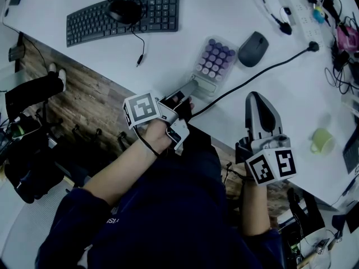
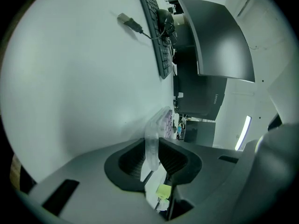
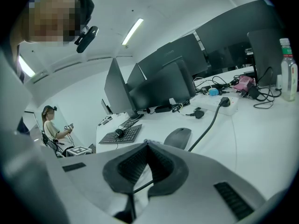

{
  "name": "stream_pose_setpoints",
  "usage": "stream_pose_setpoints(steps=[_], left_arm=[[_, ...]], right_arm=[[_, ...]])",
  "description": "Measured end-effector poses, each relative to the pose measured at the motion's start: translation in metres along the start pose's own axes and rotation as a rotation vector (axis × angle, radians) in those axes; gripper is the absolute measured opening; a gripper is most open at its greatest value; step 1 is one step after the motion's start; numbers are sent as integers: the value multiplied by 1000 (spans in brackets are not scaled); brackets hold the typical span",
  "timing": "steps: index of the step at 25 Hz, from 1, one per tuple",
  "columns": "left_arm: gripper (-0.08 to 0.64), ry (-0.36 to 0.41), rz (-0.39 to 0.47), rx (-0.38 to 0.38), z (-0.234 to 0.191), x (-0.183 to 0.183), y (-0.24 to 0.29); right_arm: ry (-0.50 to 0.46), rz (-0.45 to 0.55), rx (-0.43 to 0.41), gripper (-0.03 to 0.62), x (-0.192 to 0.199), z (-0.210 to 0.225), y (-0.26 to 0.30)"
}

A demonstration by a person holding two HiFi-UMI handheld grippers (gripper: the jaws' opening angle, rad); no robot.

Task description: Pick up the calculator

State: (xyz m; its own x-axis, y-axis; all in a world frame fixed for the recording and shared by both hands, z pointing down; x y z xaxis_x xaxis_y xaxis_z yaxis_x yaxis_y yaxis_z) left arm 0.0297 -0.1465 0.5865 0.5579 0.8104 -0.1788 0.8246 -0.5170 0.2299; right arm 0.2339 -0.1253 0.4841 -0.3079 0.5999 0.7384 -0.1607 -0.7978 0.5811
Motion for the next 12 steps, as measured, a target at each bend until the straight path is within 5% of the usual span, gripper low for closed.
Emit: stream_pose_setpoints(steps=[12], left_arm=[[100,-10,25,26,0,3,-4]], right_arm=[[-9,8,2,3,0,-3,-3]])
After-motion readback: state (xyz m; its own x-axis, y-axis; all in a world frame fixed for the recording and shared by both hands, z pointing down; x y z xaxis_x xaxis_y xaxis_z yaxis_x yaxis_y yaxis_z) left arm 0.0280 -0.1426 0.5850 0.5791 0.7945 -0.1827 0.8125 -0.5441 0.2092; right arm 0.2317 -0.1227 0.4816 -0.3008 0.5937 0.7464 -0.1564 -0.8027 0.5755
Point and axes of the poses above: the fingertips, and each gripper's own axes: y forward along the fingers, z to its right, x out of its underside, the point moved 5 cm from there along -y, backward along the fingers, and after that the axes turned 14 degrees about x, right-handed, at the moved point
